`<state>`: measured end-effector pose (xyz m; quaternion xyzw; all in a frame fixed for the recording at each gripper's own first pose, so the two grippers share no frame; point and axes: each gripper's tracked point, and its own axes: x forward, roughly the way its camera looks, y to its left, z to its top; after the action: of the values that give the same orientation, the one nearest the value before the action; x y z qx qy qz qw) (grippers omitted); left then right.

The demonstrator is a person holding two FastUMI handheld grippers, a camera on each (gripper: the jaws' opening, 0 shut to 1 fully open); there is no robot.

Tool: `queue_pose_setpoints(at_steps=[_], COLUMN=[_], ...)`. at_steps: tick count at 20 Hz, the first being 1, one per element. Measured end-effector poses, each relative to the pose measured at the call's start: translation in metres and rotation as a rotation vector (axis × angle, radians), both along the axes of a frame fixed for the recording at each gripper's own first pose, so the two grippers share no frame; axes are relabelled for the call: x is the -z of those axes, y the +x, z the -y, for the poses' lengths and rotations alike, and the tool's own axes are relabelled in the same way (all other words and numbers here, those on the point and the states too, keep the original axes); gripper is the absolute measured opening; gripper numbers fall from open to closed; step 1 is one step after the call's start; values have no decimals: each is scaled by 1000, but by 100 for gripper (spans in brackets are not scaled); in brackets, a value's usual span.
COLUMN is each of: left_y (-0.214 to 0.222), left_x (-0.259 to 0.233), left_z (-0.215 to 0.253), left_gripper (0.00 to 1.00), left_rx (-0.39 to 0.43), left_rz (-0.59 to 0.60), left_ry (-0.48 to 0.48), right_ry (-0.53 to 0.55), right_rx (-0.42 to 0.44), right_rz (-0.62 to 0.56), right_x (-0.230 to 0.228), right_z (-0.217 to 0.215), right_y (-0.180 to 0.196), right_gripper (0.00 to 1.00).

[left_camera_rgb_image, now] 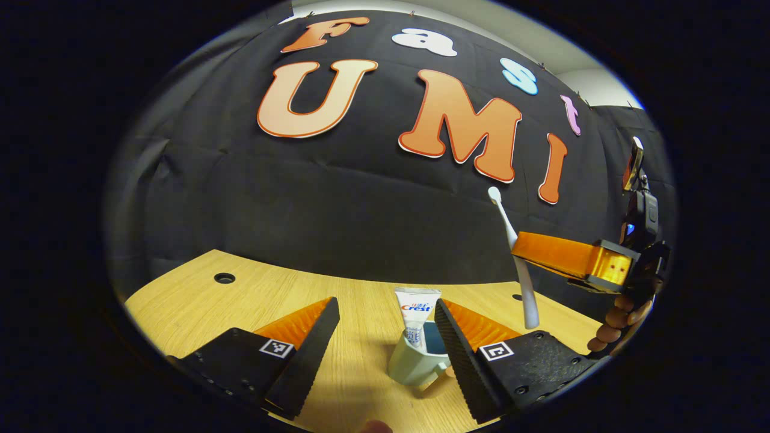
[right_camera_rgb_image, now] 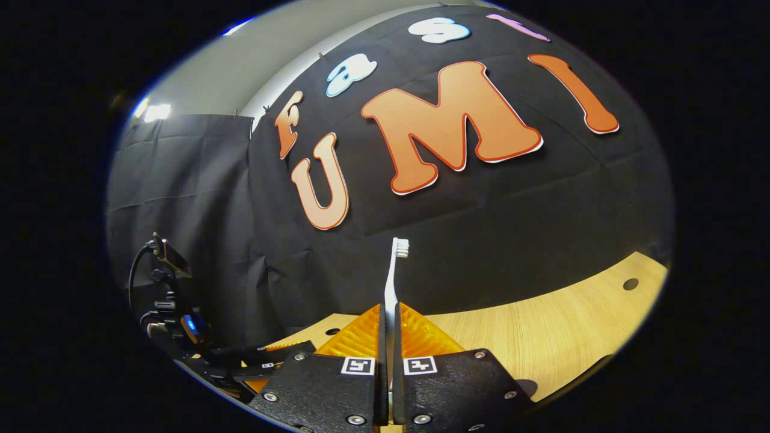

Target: Put the toothbrush and toothpaste on the desktop into the cup, then pick up the cup and place it on the coaster on the desktop.

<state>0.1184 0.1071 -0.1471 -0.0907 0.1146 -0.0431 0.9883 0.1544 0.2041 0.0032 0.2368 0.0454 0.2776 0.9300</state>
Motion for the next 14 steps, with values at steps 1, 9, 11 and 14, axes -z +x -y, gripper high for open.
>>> queue_pose_setpoints(at_steps=[1, 9, 11, 14], left_y=[-4, -30, -33, -38], left_x=[-3, -13, -13, -12], left_z=[-5, -22, -22, -22], left_gripper=[96, 96, 95, 96], left_rx=[-7, -33, -31, -34], left_rz=[4, 43, 48, 50], left_ry=[6, 63, 74, 96], right_ry=[4, 24, 15, -13], right_rx=[4, 26, 34, 39], right_rz=[5, 25, 34, 23], right_x=[2, 20, 26, 47], right_z=[-3, -33, -42, -50], right_y=[3, 29, 35, 43], right_gripper=[3, 3, 3, 3])
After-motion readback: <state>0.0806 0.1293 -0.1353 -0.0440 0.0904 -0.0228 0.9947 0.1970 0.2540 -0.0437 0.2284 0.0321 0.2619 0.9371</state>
